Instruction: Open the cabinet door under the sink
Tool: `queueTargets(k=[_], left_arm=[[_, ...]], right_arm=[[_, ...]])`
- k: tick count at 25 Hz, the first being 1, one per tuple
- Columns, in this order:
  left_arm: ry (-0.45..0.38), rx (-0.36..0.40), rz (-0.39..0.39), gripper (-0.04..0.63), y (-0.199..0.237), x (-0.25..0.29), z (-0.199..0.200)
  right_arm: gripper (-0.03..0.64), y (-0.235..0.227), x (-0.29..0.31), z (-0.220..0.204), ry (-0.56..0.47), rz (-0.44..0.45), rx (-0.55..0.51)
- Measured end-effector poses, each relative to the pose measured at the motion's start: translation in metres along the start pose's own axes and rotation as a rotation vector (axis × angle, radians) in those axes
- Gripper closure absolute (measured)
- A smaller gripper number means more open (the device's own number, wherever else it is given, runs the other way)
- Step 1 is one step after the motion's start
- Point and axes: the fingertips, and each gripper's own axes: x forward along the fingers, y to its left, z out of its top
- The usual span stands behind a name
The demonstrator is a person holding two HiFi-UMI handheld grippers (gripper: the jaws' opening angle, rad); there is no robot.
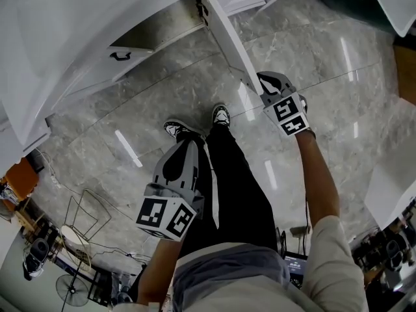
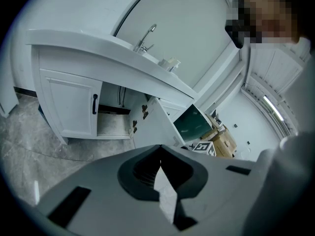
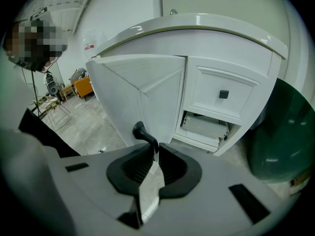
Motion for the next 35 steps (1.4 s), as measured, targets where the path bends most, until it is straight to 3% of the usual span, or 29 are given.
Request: queueTargets(k=[13, 18, 23, 35], left_arm=[[0.004, 0.016, -0.004, 0.595, 0.007, -0.010, 0.008], [-0.002, 0.009, 0.002, 0.595, 0.011, -0.007, 0.006], [-0.006, 0.016, -0.009, 0.594, 0.004, -0.008, 0.007], [-0.056, 0.030, -0.028, 0.594, -0.021, -0.023, 0.029]], right_arm=[[0.557, -0.004, -0.005, -0.005, 0.065, 0.085, -0.061], [0.557, -0.009, -0.017, -0.010, 0.052, 0.084, 0.032], [0.560, -0.021, -0.036, -0.005, -0.030, 0.036, 0.218], [0.581, -0.011, -0.077, 0.021, -0.087, 0.011, 0.277]])
